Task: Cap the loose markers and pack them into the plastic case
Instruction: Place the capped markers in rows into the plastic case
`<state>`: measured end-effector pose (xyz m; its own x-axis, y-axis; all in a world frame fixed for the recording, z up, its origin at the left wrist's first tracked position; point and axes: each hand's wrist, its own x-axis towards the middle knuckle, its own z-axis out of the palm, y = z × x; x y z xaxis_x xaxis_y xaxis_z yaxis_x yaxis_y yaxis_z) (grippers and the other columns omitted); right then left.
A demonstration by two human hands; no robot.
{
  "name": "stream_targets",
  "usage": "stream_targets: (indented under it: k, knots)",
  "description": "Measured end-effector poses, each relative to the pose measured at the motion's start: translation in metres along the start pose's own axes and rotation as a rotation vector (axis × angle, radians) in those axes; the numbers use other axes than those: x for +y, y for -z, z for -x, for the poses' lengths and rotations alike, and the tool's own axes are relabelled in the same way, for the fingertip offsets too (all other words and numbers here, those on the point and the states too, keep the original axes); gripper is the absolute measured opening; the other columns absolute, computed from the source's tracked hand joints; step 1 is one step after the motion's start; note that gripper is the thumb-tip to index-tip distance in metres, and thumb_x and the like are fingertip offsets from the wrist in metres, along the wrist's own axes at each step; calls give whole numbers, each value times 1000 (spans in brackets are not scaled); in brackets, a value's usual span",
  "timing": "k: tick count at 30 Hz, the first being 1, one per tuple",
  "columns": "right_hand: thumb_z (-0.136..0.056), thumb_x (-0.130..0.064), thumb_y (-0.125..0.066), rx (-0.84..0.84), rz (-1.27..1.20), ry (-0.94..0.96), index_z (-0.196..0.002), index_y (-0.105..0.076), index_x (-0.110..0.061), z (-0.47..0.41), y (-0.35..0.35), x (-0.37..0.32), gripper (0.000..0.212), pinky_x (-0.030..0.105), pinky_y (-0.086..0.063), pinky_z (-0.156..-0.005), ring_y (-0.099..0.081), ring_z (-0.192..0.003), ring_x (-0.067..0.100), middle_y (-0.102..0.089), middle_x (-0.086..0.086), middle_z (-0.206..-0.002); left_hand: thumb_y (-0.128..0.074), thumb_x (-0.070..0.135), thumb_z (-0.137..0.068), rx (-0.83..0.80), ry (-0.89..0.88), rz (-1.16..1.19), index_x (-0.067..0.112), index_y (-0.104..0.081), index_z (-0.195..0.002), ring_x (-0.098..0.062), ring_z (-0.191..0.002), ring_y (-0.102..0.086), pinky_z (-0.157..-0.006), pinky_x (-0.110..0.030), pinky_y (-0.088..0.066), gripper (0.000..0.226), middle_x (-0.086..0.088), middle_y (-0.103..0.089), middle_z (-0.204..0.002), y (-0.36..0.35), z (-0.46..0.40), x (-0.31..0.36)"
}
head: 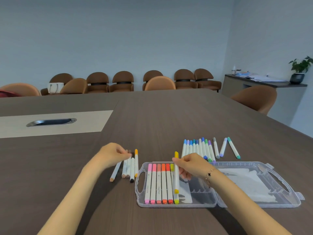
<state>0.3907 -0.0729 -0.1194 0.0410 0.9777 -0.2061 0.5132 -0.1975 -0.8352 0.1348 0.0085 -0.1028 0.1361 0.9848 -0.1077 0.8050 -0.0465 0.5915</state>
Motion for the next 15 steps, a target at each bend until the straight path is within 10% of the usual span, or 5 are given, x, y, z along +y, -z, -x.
stream_targets:
  k: [15]
  knots:
    - [-84,-47,-61,130,339,-34,-63,-58,-17,-8,-12,28,37,12,-39,-48,-51,-41,4,-59,-7,-56,-63,26,-89,44,274,-96,10,-67,-93,-16,-73,-64,-75,-25,-55,17,-7,-67,-95,-26,-28,-29]
